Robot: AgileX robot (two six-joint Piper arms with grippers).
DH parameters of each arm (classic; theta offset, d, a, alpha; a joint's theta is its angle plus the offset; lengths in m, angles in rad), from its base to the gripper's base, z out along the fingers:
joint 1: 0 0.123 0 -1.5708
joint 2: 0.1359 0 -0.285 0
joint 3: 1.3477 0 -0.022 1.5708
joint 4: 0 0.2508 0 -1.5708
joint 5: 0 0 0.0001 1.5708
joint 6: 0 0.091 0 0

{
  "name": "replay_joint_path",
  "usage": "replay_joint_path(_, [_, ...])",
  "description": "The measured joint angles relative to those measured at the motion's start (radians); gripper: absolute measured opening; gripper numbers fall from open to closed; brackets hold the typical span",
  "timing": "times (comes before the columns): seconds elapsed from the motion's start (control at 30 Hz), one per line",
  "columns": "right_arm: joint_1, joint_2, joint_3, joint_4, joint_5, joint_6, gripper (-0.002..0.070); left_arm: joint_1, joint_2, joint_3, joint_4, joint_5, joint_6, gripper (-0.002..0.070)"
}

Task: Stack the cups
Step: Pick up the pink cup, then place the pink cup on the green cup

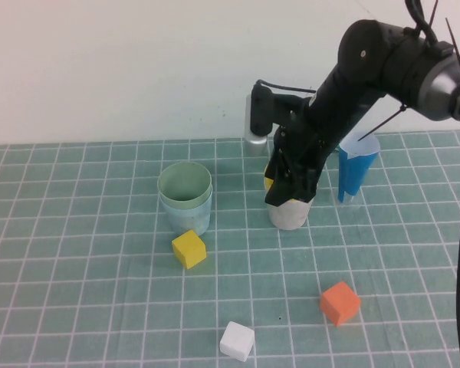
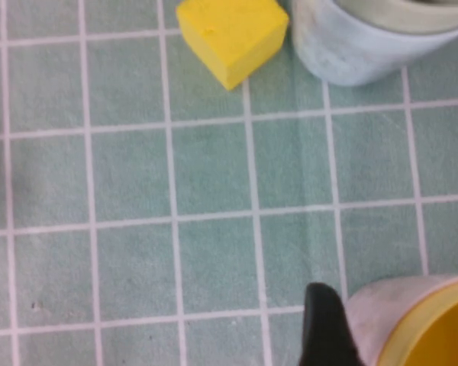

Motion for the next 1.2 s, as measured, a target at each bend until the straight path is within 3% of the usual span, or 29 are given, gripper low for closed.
replay_joint_path(0.63, [0.000,0.060,0.000,-0.067,-0.019,0.103,0.0385,0.000,0.000,0.000,0.000,0.000,-0.001,-0.0001])
replay_joint_path(0.73, [0.000,0.082,0.000,-0.065,-0.019,0.103,0.0328,0.000,0.000,0.000,0.000,0.000,-0.001,-0.0001])
replay_joint_path(0.9, [0.000,0.089,0.000,-0.059,-0.048,0.103,0.0093,0.000,0.000,0.000,0.000,-0.001,-0.001,-0.0001])
replay_joint_path(1.2, [0.021,0.092,-0.139,-0.053,-0.056,0.168,0.0085,0.000,0.000,0.000,0.000,-0.003,-0.001,-0.0001])
